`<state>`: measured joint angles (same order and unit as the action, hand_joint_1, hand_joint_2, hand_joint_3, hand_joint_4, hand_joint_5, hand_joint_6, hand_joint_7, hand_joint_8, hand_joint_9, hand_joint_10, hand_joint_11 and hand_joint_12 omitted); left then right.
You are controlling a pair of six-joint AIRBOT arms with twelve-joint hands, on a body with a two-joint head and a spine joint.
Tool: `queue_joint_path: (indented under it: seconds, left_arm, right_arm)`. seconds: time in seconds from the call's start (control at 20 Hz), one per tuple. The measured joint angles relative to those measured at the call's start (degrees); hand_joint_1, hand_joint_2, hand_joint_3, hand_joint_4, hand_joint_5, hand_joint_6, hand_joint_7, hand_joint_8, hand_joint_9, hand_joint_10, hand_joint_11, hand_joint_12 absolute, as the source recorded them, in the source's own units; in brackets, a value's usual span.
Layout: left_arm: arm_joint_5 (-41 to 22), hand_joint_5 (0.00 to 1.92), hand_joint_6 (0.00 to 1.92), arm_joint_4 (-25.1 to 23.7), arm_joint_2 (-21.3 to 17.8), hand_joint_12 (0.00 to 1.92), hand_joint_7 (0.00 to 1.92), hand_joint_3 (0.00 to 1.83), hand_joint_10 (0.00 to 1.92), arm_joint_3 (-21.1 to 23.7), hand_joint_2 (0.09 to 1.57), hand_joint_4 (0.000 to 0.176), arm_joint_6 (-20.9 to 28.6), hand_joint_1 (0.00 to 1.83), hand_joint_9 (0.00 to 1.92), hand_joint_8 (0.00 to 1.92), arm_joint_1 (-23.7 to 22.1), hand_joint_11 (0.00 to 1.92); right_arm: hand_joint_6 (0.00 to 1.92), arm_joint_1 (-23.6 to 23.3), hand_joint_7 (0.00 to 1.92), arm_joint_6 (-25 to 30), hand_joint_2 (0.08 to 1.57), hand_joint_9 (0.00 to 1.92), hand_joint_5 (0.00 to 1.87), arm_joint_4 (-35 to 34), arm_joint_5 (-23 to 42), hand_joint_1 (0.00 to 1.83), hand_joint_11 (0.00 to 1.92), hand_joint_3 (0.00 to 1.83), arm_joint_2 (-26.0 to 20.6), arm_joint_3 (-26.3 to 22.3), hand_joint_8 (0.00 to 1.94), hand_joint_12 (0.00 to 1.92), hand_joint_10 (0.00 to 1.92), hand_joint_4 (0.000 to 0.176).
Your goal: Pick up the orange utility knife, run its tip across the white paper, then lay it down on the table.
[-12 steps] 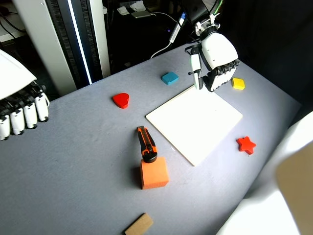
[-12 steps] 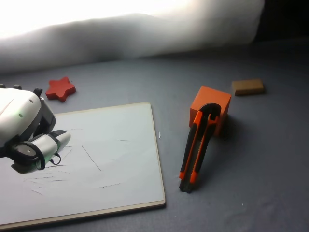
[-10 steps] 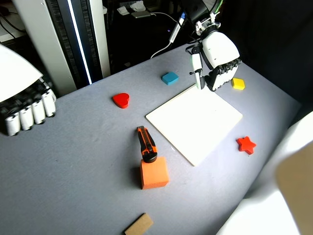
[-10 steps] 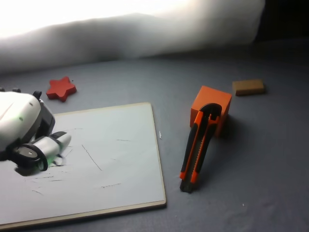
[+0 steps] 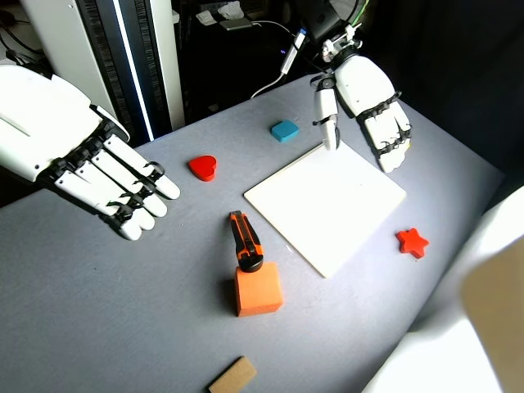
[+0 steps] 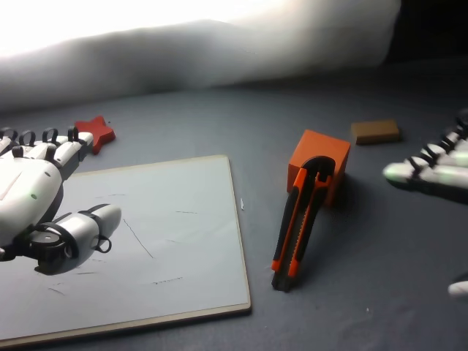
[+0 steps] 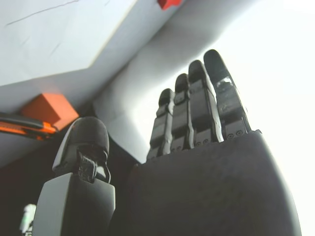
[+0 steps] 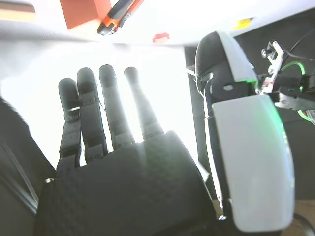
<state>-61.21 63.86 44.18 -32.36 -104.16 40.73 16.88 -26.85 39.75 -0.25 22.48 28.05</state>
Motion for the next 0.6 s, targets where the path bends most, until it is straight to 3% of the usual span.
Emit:
queue_joint_path:
  seconds: [0.05,0.1,0.2,0.25,0.3,0.4,0.45,0.6]
  left_arm:
    - [-0.31,0.12,0.01,0.02,-0.02,0.82,0.19,0.00,0.01,0.00,1.37,0.027,-0.09,0.20,0.23,0.00,0.22,0.00]
    - [-0.46,0.13,0.01,0.33,-0.02,0.81,0.19,0.00,0.01,0.00,1.37,0.025,-0.15,0.18,0.23,0.00,0.22,0.00]
    - [-0.63,0.13,0.01,0.39,-0.02,0.87,0.20,0.00,0.01,0.00,1.37,0.021,-0.17,0.21,0.24,0.00,0.22,0.00]
    - [-0.66,0.14,0.01,0.39,-0.02,0.90,0.23,0.00,0.01,0.00,1.36,0.022,-0.44,0.23,0.25,0.01,0.22,0.00]
    - [-0.66,0.12,0.00,0.42,-0.02,0.92,0.21,0.00,0.01,0.00,1.37,0.025,-0.57,0.21,0.25,0.00,0.22,0.00]
    - [-0.68,0.10,0.00,0.35,0.00,0.89,0.18,0.00,0.00,0.07,1.38,0.019,-0.59,0.17,0.24,0.00,0.28,0.00]
    - [-0.72,0.11,0.01,0.59,-0.02,0.91,0.21,0.00,0.01,0.04,1.37,0.024,-0.68,0.18,0.25,0.01,0.02,0.00]
    - [-0.98,0.14,0.02,1.51,0.28,0.92,0.23,0.00,0.01,0.04,1.37,0.029,-2.40,0.19,0.25,0.02,-0.85,0.00]
  right_arm:
    - [0.00,-0.09,0.04,0.00,1.12,0.06,0.00,1.25,1.20,0.54,0.00,0.00,1.40,1.29,0.00,0.26,0.00,0.000]
    - [0.00,-0.07,0.01,0.17,1.08,0.02,0.00,2.82,3.72,0.72,0.00,0.00,3.32,3.45,0.00,0.21,0.00,0.000]
    - [0.00,-0.20,0.00,10.78,1.08,0.00,0.00,16.13,8.00,0.96,0.00,0.00,6.01,7.41,0.00,0.02,0.00,0.000]
    - [0.00,-1.01,0.00,20.74,1.10,0.00,0.00,27.74,10.51,1.00,0.00,0.00,7.19,9.57,0.00,0.00,0.00,0.000]
    - [0.00,-3.04,0.00,34.97,1.10,0.00,0.00,43.10,13.92,1.04,0.00,0.00,8.46,12.09,0.00,0.00,0.00,0.000]
    - [0.00,-6.34,0.00,51.08,1.10,0.00,0.00,60.83,18.58,1.12,0.00,0.00,10.38,14.80,0.00,0.00,0.00,0.000]
    - [0.00,-12.22,0.00,72.24,1.09,0.00,0.00,84.19,26.18,1.17,0.00,0.00,15.67,19.34,0.00,0.00,0.00,0.000]
    - [0.00,-12.00,0.00,75.28,1.07,0.00,0.00,88.21,27.23,1.18,0.00,0.00,18.78,22.29,0.00,0.00,0.00,0.000]
